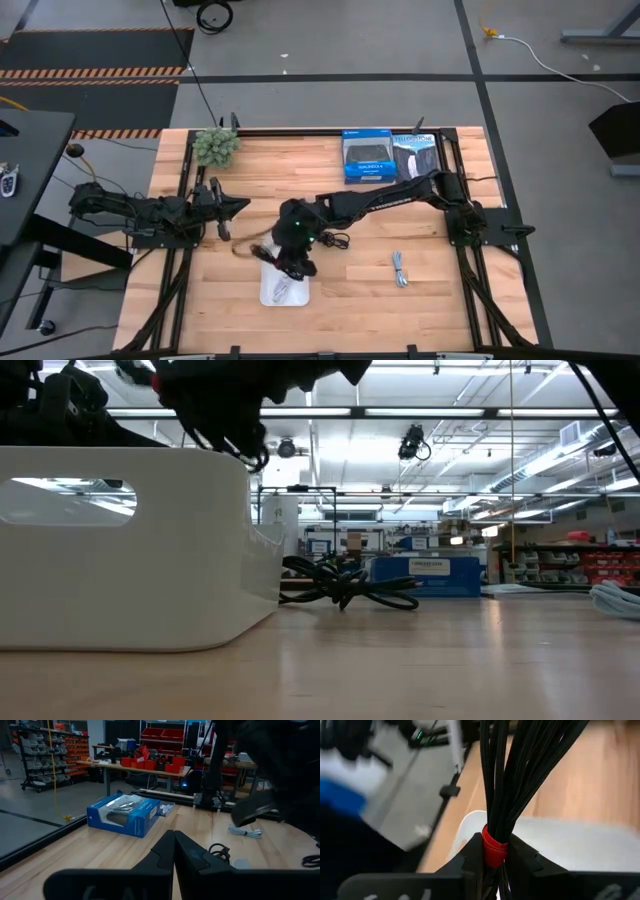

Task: Pick and place USB-C Cables
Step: Put the right black USB cable into the white bin

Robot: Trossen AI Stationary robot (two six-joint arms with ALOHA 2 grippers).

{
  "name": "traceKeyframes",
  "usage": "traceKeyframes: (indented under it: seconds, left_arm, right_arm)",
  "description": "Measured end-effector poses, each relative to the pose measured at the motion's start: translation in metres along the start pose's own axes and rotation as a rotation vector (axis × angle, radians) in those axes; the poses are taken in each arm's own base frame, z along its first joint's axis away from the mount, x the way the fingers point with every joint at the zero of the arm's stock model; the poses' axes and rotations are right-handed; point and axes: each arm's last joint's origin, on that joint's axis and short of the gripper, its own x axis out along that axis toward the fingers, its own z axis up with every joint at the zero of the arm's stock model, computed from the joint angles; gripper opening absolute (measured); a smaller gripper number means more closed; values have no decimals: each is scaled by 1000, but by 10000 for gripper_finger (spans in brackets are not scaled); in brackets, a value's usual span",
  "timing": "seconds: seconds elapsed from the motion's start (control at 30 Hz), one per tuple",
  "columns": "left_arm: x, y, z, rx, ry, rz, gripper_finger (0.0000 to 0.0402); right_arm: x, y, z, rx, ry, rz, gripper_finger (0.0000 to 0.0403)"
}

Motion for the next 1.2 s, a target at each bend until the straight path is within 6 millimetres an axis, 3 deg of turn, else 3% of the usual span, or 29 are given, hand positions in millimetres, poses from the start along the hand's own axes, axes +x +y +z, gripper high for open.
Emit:
traceKeyframes:
  seconds: [0.17, 0.27, 0.63, 0.97, 1.2]
  left_arm:
    - [0, 0, 0, 0, 0, 0, 11]
    - [0, 0, 0, 0, 0, -1, 11]
    - [0, 0, 0, 0, 0, 0, 11]
    - [0, 0, 0, 0, 0, 0, 11]
    - [0, 0, 0, 0, 0, 0, 11]
  right_arm:
    - [9, 16, -5, -491, 20, -14, 64]
    - [12, 20, -3, -662, 1, -47, 64]
    - [7, 10, 5, -898, -30, -182, 65]
    - [19, -3, -32, -1108, 153, -153, 65]
    - [24, -1, -40, -1254, 204, -171, 65]
